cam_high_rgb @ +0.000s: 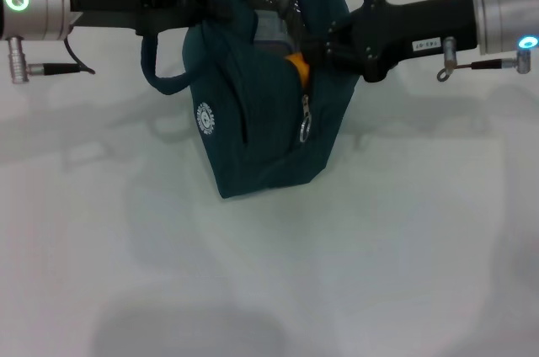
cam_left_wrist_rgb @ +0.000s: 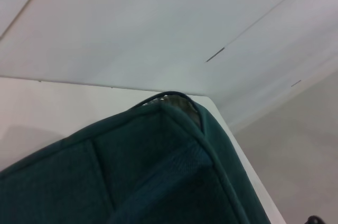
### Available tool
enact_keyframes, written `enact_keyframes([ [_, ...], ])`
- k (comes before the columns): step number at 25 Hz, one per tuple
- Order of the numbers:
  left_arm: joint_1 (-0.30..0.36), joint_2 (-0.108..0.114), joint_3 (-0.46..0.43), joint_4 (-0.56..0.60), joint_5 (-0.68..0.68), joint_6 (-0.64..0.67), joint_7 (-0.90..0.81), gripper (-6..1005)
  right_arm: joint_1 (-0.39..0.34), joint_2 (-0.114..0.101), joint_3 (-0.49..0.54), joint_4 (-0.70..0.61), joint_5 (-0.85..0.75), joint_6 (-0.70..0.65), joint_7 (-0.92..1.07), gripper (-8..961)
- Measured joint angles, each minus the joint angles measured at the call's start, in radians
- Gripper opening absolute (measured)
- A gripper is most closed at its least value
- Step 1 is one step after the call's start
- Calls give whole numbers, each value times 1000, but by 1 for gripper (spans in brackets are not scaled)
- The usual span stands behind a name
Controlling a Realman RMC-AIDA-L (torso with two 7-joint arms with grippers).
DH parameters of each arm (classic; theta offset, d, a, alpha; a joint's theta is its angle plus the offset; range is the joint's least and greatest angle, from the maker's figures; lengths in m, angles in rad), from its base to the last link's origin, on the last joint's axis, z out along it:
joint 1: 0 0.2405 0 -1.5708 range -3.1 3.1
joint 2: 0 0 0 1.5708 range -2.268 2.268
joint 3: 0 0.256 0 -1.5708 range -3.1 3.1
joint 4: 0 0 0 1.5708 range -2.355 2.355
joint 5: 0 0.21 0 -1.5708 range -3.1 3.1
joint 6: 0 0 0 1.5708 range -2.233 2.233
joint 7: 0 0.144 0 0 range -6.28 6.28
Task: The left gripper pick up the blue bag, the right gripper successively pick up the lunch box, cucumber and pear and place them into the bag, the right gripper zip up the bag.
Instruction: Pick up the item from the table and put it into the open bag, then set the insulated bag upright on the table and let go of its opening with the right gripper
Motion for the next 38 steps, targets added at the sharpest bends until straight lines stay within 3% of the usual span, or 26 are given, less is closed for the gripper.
enact_keyframes([
  [8, 10, 1, -1, -1, 2, 0, 18, 44, -55, -2, 19, -46, 105, -90, 45, 66],
  [16, 14, 3, -1, -1, 2, -1, 30, 45, -155, -43, 111, -112, 186, -161, 72, 337],
  [21, 16, 2, -1, -1, 2, -2, 38, 43, -239, -54, 159, -99, 151, -28, -34, 553],
  [24, 17, 2, -1, -1, 2, -2, 38, 42, -246, -37, 160, -60, 116, 90, -101, 669],
  [27, 18, 2, -1, -1, 3, -4, 39, 42, -248, 7, 161, -41, 115, 199, -198, 780],
  [29, 17, 2, -1, -1, 6, -7, 39, 42, -236, 32, 148, -23, 116, 259, -249, 780],
  [38, 22, 2, -1, -1, 10, -11, 60, 42, -146, 36, 127, 77, 143, 298, -314, 778],
])
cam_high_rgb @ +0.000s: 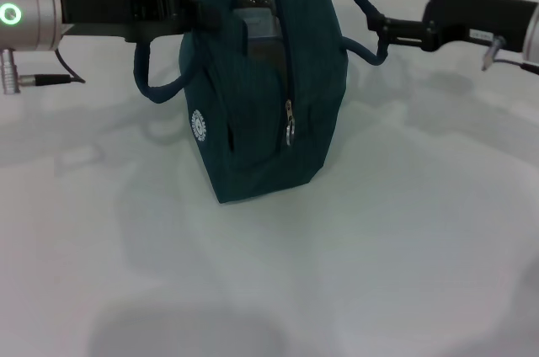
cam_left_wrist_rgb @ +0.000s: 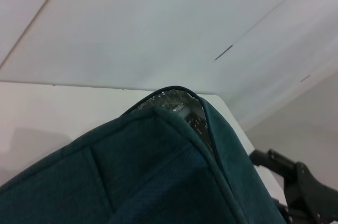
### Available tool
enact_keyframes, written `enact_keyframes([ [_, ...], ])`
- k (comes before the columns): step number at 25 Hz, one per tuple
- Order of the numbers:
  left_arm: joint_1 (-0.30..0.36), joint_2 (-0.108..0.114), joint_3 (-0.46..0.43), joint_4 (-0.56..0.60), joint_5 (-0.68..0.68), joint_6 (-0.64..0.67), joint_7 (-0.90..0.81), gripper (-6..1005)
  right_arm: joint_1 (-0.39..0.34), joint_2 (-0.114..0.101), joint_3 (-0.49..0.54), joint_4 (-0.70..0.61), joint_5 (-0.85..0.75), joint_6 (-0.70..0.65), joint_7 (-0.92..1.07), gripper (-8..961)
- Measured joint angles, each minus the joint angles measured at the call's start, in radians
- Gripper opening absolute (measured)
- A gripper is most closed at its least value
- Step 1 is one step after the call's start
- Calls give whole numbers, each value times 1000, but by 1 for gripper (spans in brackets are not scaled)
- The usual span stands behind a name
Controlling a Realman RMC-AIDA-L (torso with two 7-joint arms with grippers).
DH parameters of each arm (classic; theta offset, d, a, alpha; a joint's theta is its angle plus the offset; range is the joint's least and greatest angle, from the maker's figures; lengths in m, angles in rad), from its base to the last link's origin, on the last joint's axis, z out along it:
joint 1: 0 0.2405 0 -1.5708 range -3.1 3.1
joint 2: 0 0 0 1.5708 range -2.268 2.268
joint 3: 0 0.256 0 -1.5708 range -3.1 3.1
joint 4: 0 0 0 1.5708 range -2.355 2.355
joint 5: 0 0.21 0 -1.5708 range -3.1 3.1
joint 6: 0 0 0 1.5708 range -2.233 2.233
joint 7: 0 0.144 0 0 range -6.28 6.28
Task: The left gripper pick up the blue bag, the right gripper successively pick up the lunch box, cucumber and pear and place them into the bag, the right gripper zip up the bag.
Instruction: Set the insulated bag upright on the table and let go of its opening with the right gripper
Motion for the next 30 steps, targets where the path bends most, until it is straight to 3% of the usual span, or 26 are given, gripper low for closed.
enact_keyframes([
  [12, 3, -4, 0, -3, 1, 0, 4, 42, 126, 8, -36, 152, 75, 168, -183, 776],
  [19, 4, -4, 0, -3, 1, 2, 7, 42, 164, 13, -41, 244, 254, 262, -346, 776],
  [24, 36, -4, 0, -3, -5, 7, 19, 42, 144, 13, -95, 230, 394, 218, -430, 763],
  [30, 98, 0, 0, -3, -43, 16, 33, 43, 30, 9, -306, 30, 516, 175, -381, 763],
])
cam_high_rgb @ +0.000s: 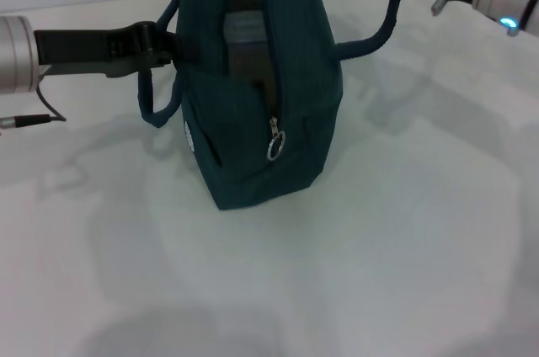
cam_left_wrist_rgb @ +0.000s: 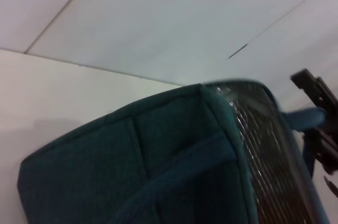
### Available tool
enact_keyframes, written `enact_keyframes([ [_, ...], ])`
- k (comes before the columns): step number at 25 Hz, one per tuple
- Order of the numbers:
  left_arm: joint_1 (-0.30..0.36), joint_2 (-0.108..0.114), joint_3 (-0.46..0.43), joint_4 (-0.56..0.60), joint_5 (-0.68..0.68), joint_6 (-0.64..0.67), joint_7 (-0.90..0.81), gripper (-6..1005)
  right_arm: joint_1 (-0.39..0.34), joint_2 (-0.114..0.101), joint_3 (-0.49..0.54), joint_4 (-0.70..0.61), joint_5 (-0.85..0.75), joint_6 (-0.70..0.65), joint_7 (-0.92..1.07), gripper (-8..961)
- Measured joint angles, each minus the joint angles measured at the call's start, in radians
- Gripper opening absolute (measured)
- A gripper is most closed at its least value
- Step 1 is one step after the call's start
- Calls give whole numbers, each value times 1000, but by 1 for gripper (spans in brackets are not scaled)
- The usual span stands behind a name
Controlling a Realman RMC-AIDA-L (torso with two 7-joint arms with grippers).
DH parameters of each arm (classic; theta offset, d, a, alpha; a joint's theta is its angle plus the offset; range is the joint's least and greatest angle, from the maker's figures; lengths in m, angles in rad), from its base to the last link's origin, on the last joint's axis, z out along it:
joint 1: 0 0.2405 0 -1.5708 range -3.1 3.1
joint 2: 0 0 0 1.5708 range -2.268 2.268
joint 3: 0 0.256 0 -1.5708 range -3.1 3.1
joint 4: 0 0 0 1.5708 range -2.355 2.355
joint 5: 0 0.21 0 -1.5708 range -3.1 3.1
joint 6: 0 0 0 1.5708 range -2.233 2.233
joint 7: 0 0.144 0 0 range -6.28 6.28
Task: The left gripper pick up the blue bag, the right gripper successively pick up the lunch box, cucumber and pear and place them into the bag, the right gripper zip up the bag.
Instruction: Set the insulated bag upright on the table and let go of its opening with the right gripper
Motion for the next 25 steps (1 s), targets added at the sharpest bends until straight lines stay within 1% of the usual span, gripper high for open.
enact_keyframes([
  [3, 16, 1, 0, 0, -26, 14, 6, 43, -64, -6, -66, -136, 21, -17, 59, 763],
  [6, 31, 2, 0, 0, -50, 38, 10, 43, -98, -7, -80, -226, 22, -54, 95, 763],
  [8, 38, 7, -1, 0, -65, 58, 8, 43, -110, -9, -81, -260, 19, -81, 122, 764],
  [11, 50, 16, -12, 5, -94, 104, -1, 43, -112, -11, -82, -269, 17, -101, 139, 764],
  [17, 62, 16, -53, 11, -117, 197, -49, 43, -115, -14, -82, -277, -16, -137, 181, 764],
  [20, 64, 9, -54, 7, -134, 224, -66, 43, -127, -15, -80, -296, -35, -153, 200, 764],
  [25, 64, -4, -47, 1, -146, 251, -90, 43, -187, -16, -80, -377, -61, -176, 243, 764],
])
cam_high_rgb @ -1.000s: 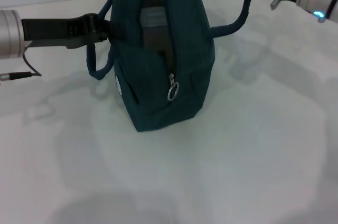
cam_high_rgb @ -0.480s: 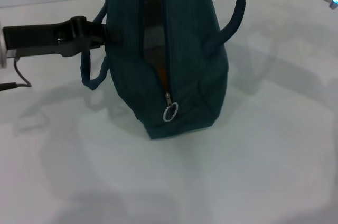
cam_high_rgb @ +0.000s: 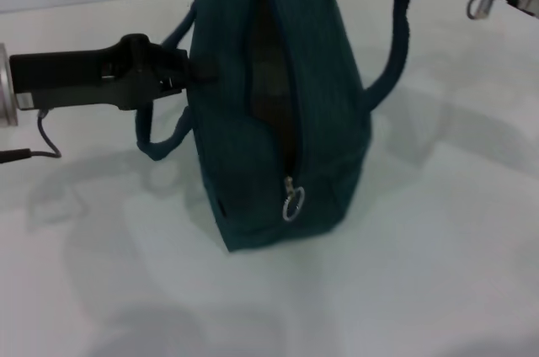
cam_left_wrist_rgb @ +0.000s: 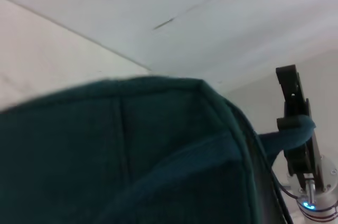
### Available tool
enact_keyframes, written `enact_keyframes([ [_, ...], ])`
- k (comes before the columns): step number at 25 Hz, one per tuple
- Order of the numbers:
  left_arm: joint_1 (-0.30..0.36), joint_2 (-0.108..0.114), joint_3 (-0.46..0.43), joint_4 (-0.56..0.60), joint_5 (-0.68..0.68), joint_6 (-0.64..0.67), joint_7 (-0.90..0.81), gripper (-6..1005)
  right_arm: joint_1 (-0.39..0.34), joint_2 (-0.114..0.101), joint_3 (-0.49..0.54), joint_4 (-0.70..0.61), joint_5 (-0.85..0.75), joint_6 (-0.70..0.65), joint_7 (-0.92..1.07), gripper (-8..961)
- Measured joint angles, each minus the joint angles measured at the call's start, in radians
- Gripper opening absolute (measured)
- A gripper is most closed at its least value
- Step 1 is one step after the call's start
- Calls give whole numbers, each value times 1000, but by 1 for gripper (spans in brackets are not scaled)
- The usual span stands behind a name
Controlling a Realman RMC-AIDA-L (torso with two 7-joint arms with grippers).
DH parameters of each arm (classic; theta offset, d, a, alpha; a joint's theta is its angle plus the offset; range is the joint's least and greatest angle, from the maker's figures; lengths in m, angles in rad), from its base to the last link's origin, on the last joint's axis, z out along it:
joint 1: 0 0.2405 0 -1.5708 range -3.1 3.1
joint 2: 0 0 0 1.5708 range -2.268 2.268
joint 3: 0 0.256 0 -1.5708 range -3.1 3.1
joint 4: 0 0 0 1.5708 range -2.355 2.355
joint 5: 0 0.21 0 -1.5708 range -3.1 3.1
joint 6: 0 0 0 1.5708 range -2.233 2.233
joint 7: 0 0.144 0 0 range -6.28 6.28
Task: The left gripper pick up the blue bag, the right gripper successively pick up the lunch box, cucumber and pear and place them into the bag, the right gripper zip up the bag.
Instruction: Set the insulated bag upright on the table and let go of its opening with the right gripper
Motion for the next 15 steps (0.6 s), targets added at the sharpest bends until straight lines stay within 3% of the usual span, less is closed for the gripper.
enact_keyframes([
  [5, -3, -5, 1, -27, 6, -3, -5, 43, -49, -2, 6, -41, -40, -6, 30, 763],
  [15, -15, -5, 0, -118, 9, -30, 51, 43, -44, -11, 8, -13, -265, -12, 194, 764],
])
